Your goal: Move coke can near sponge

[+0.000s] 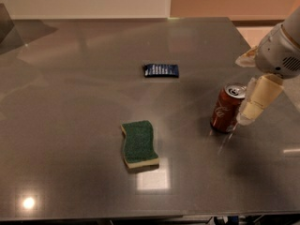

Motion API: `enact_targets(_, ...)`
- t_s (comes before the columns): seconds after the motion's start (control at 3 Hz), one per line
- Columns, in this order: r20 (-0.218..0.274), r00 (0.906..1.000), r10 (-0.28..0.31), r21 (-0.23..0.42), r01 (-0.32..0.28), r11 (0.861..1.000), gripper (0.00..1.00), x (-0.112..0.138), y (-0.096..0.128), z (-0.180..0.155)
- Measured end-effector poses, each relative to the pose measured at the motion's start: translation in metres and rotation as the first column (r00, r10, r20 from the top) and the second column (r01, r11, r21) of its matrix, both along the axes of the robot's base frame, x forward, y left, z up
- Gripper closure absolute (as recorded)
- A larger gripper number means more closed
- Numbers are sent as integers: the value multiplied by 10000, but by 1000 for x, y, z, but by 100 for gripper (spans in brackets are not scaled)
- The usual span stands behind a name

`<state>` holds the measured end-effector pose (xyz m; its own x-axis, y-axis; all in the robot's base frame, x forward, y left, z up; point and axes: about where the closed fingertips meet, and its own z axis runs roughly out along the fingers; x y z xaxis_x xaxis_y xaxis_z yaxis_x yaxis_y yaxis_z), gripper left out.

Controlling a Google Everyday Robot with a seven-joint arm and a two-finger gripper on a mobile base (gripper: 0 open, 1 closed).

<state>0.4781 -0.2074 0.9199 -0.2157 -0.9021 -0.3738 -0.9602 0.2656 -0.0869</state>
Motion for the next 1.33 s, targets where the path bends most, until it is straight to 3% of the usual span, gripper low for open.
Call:
enact_targets(0.33,-220,9996,200,202,-196,9996,0,-4,2,-11)
enact_targets(0.67,-297,9991,299,309,-290,9991,18,-8,1,-17)
enact_targets(1.33,-483,9976,504,739,-468,9962,64,-11,8,-21)
